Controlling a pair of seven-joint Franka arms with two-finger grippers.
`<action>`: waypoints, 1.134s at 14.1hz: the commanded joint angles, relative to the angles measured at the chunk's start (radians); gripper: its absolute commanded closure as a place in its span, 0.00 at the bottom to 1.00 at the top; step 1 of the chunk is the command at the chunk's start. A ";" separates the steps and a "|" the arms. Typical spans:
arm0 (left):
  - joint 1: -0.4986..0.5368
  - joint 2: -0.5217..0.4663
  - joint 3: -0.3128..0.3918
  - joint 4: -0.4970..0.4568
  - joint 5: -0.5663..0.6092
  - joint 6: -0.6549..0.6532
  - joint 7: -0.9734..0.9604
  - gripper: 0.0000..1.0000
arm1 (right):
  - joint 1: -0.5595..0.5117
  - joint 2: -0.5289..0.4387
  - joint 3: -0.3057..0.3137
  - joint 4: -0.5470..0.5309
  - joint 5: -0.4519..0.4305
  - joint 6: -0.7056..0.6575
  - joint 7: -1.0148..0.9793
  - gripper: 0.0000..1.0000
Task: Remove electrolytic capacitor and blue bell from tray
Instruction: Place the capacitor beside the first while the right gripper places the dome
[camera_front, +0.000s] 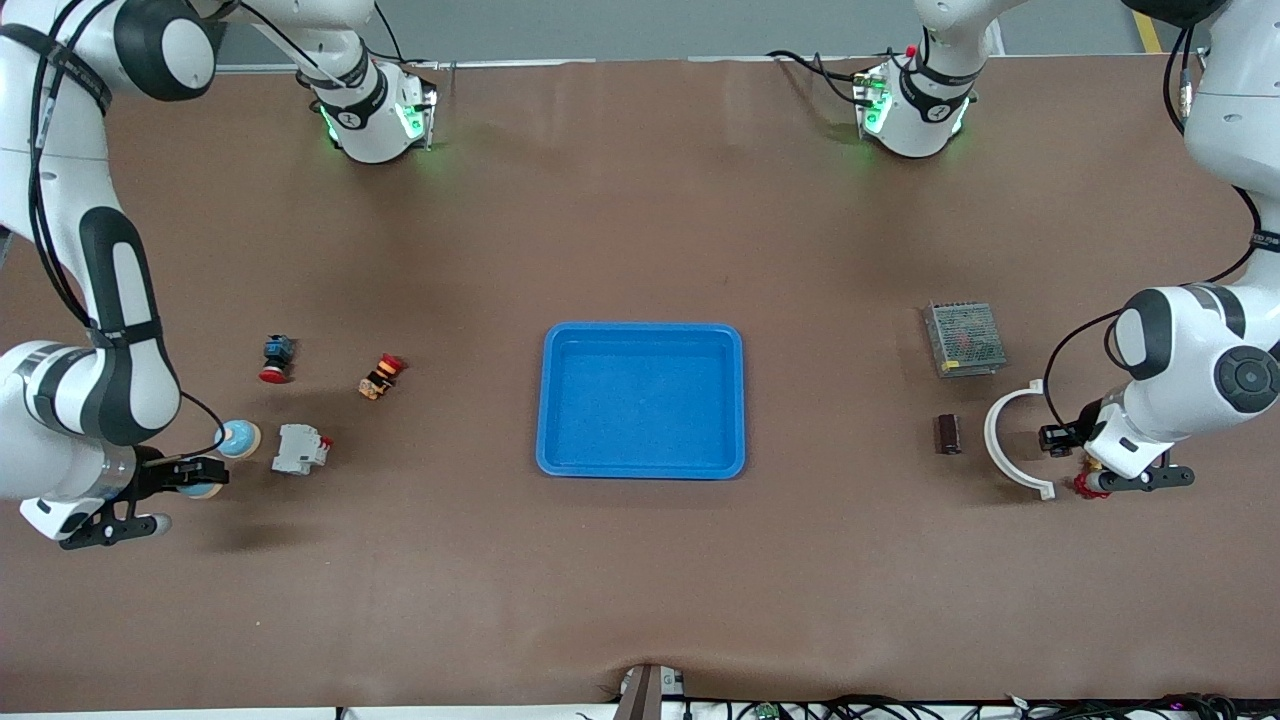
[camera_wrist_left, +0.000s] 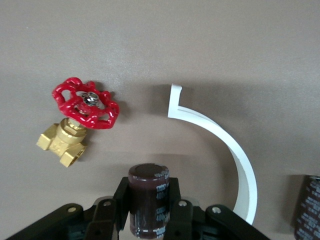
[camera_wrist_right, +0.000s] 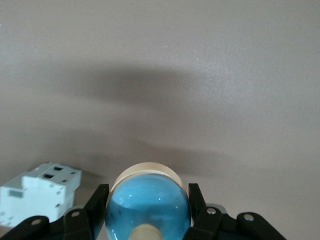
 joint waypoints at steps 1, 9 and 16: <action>0.019 0.002 -0.007 -0.007 0.028 0.021 -0.018 0.97 | -0.020 0.063 0.017 0.080 -0.004 -0.007 -0.035 1.00; 0.031 0.029 -0.007 -0.007 0.030 0.042 -0.018 0.95 | -0.026 0.111 0.017 0.085 -0.003 0.071 -0.045 1.00; 0.031 0.026 -0.007 -0.004 0.030 0.042 -0.018 0.35 | -0.026 0.126 0.017 0.085 0.003 0.089 -0.044 1.00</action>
